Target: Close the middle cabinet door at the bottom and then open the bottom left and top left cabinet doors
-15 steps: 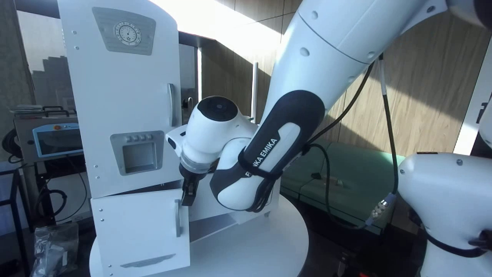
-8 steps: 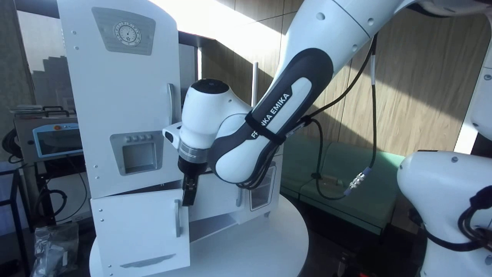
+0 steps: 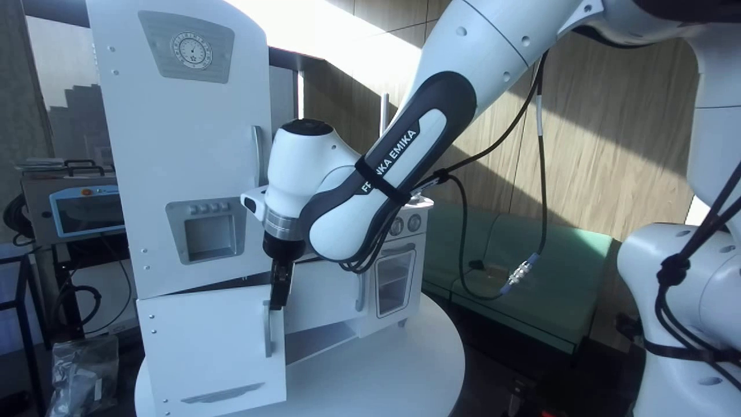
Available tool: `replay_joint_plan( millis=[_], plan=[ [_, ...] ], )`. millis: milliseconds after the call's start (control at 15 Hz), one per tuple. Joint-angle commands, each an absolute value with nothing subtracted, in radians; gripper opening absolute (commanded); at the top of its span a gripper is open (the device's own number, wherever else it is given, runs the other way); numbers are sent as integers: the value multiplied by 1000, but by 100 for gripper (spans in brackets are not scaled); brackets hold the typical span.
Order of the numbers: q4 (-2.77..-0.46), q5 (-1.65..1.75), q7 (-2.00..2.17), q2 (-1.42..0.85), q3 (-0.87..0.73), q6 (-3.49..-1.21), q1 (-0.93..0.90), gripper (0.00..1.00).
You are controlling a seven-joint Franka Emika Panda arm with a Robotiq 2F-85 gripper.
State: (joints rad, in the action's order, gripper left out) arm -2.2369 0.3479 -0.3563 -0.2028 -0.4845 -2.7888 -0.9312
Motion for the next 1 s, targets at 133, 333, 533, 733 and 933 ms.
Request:
replay_joint_plan(
  millis=[133,333,533,733,933],
  plan=[
    [-2150,442,-354,-278,-162,-2795,-576,100],
    [-2158,423,-392,-285,0,-2795,-446,100],
    [-2181,421,-419,-276,116,-2771,-389,100],
    [-2199,428,-425,-261,188,-2729,-371,100],
    [-2221,439,-434,-239,235,-2696,-372,100]
  ],
)
